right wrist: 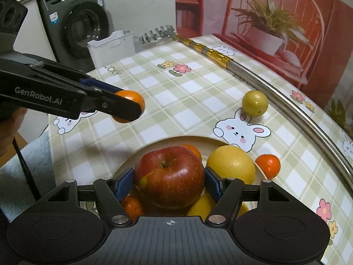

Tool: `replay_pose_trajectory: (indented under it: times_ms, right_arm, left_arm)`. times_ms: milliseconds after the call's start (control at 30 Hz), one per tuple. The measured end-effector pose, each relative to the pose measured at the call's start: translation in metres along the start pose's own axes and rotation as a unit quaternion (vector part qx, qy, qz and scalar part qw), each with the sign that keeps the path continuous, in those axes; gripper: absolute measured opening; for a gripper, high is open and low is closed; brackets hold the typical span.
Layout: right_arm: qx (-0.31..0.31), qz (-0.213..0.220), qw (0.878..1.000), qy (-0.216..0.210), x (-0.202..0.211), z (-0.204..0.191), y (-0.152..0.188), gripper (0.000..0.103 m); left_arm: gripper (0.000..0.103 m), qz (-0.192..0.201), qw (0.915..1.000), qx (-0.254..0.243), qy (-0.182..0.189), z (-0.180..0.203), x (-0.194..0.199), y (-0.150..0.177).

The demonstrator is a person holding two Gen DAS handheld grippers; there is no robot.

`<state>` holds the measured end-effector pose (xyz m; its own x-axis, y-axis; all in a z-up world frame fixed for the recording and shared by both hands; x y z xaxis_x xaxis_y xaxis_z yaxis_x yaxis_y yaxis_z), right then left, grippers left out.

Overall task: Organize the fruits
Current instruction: 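Open the right gripper to release the red apple onto the plate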

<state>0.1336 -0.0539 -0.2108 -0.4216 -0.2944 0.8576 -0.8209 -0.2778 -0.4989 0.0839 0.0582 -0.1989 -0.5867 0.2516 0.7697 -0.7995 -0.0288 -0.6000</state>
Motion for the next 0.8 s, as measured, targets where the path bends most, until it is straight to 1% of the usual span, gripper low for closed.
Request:
replay_pose_trajectory:
  times_ms: [200,333,433,533,600,800]
  right_arm:
    - [-0.015,0.017,1.000,-0.003,0.011,0.005,0.002,0.064]
    - [-0.030,0.041,0.999,0.001,0.025,0.011,0.002,0.064]
    - [-0.063,0.067,0.996,0.003,0.038,0.023,0.005,0.064]
    - [-0.117,0.097,0.988,0.010,0.050,0.042,0.012,0.064]
    - [-0.152,0.115,0.981,0.021,0.059,0.053,0.019,0.064]
    - [-0.229,0.151,0.958,0.088,0.075,0.065,0.047,0.065]
  left_arm:
    - [0.038,-0.001,1.0000,-0.004,0.001,0.003,-0.001,-0.001]
    - [0.038,-0.001,1.0000,-0.008,0.004,0.007,0.001,-0.001]
    - [0.038,0.000,0.9999,-0.012,0.010,0.010,0.002,-0.002]
    - [0.038,-0.002,0.9996,-0.014,0.024,0.015,0.004,-0.001]
    - [0.038,-0.003,0.9994,-0.017,0.031,0.020,0.004,0.000]
    - [0.038,-0.001,0.9984,-0.039,0.041,0.036,0.005,-0.002]
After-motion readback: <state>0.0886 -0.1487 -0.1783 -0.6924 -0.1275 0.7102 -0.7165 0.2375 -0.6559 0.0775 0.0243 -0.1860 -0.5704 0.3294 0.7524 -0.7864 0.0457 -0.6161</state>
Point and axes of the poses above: each gripper's, at about its wrist camera, not at the fingertips, and x roughly against the way its jaws point, z to its right, y to its underside, the point moved 3 cm from there along -x, roughly the way its jaws point, and after that the axes turned 6 degrees about -z, right-handed, at the moved point
